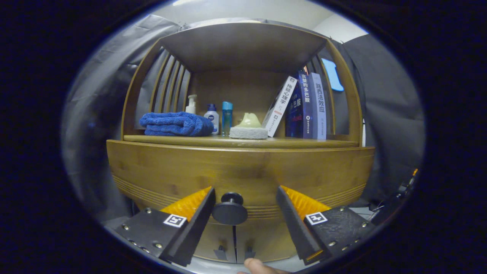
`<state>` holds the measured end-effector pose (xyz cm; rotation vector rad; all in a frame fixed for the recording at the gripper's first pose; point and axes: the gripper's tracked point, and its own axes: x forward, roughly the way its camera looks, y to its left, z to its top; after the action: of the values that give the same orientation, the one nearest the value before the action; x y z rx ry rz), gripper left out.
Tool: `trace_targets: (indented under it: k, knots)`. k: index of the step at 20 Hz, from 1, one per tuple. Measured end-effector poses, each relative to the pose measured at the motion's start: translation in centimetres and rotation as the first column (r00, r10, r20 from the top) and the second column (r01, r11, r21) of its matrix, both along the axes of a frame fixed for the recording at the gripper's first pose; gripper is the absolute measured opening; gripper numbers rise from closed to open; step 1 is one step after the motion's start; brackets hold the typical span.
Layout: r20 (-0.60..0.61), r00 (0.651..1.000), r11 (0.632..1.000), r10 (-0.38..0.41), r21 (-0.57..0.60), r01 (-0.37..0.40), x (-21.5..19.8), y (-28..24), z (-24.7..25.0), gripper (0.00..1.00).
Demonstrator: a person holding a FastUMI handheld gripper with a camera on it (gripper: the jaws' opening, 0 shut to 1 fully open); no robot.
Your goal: Pull open the drawer, take out the items inside it, and place them on the countertop above the cabinet.
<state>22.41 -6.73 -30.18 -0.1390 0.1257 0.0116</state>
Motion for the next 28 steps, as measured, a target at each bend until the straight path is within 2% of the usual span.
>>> trace_targets:
  k: [7,12,17,18,20,23,28]
  knots:
    - [-0.021,1.0,1.0,-0.002,0.0,0.002,1.6,0.1,-0.2,0.98]
    - [-0.039,0.999,0.996,0.001,-0.091,-0.004,1.9,0.1,-0.9,0.98]
    - [-0.059,0.998,0.993,-0.018,-0.114,0.011,2.5,0.3,-1.0,0.99]
    - [-0.098,0.995,0.994,-0.008,-0.107,-0.003,2.2,0.5,-1.7,0.99]
    - [-0.131,0.991,0.999,0.003,-0.053,-0.01,0.5,1.1,-2.1,0.99]
    - [-0.111,0.994,1.0,-0.009,-0.011,0.008,-2.8,1.5,0.5,0.99]
    - [-0.089,0.996,0.998,-0.033,-0.053,0.028,-9.8,1.3,7.6,0.99]
